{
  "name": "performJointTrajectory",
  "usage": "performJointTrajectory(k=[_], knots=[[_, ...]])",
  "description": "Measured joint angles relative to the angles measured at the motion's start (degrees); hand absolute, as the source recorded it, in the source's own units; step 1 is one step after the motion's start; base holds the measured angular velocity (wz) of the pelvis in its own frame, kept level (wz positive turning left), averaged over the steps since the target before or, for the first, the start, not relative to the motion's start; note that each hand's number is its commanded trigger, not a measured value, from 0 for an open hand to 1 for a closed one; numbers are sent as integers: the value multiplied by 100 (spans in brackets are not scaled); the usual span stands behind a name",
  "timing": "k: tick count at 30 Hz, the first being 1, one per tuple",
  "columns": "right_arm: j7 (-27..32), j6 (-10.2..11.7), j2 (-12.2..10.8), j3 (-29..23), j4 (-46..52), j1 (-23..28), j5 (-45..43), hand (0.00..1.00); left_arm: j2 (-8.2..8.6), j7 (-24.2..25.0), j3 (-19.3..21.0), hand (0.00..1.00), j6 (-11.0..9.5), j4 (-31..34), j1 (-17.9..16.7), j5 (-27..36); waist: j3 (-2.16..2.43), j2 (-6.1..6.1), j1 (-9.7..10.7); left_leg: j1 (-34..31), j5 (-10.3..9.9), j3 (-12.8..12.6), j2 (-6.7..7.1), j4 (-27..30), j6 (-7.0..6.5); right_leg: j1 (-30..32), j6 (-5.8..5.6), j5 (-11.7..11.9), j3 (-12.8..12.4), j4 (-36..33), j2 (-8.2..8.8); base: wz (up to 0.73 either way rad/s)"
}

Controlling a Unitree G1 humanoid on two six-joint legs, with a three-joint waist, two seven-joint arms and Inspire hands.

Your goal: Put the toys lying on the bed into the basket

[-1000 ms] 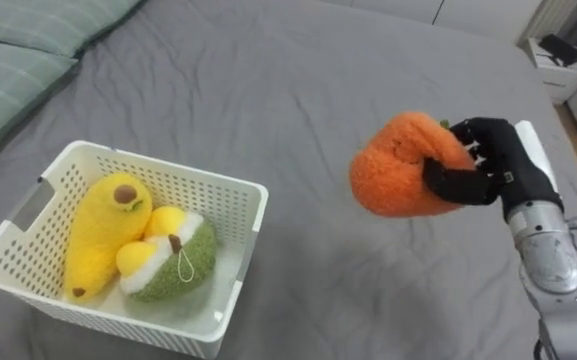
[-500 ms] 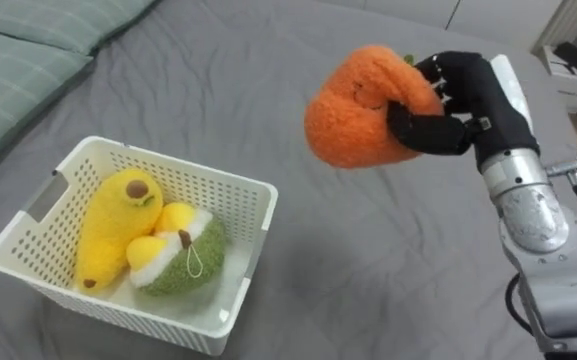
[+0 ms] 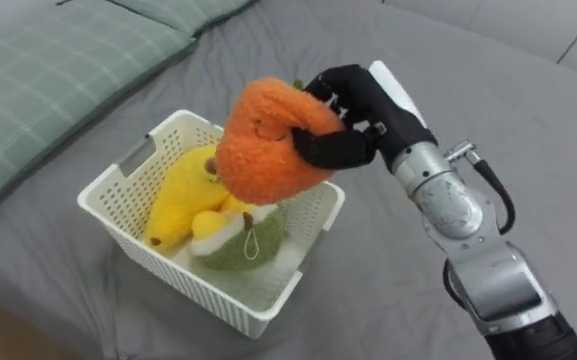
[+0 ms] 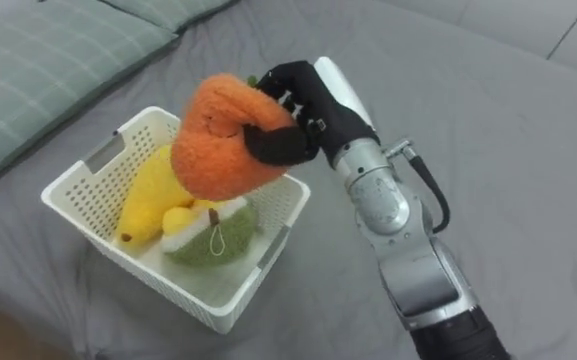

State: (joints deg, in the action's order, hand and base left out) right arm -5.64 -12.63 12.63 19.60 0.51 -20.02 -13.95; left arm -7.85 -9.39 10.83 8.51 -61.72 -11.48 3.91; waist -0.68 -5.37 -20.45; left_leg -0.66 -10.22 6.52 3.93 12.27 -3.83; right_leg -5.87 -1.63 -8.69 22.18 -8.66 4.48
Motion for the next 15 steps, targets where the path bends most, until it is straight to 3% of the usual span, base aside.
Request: performJointTrajectory(k=[6, 15], knots=[[-209, -127, -163, 278, -428, -87, -43, 0, -2, -2, 12, 0, 135, -2, 68, -58, -5, -56, -190, -35, 1, 32, 10, 49, 0, -5, -1, 0, 70, -7, 12, 4], [-212, -131, -162, 411, -674, -86, -266, 0, -41, -1, 9, 0, 177, 115, 249, -136, -24, -196, -185, -79, 20, 133, 68, 86, -14, -8, -27, -8, 169, -7, 51, 6]])
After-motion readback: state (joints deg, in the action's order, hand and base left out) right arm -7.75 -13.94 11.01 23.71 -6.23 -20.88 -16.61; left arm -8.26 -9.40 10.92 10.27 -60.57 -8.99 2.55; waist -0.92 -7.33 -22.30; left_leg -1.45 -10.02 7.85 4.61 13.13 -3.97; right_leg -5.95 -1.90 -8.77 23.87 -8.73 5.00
